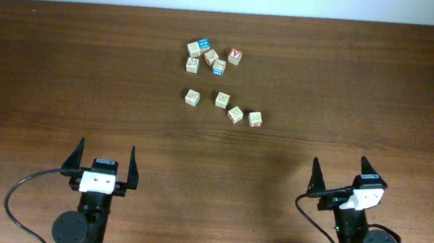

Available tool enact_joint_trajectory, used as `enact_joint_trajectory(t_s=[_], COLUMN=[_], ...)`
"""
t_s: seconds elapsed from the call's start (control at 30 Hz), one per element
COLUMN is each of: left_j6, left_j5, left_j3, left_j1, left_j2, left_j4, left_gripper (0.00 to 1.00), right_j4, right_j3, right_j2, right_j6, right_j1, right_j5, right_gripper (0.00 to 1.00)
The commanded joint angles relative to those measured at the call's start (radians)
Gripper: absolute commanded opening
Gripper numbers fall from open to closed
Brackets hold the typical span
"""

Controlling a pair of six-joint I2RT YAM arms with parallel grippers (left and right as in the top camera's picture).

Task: Rotate 5 blocks

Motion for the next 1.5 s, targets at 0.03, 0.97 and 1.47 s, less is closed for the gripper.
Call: enact_joint_trajectory(t_s=[0.03, 0.97, 1.47], left_j6=[-0.014, -0.024, -0.364], left_j5=[0.018, 0.321, -0.167], left_j3=[0.172, 1.317, 1.356], left_j1=[-0.002, 0.082, -0.076], left_j2=[0.141, 1.503, 1.556], left_j4=[0.007, -0.780, -0.871], left_gripper=[0.99, 0.99, 0.99], right_j4=[-0.050, -0.702, -0.703], right_j3=[0.172, 1.463, 1.461], right_j2=[0.100, 1.777, 2.065], right_j6=[0.000, 0.100, 0.488], right_j1=[-0.006, 0.161, 0.356], right_j5=[-0.058, -0.359, 0.068], right_gripper=[0.99, 0.92, 0.51])
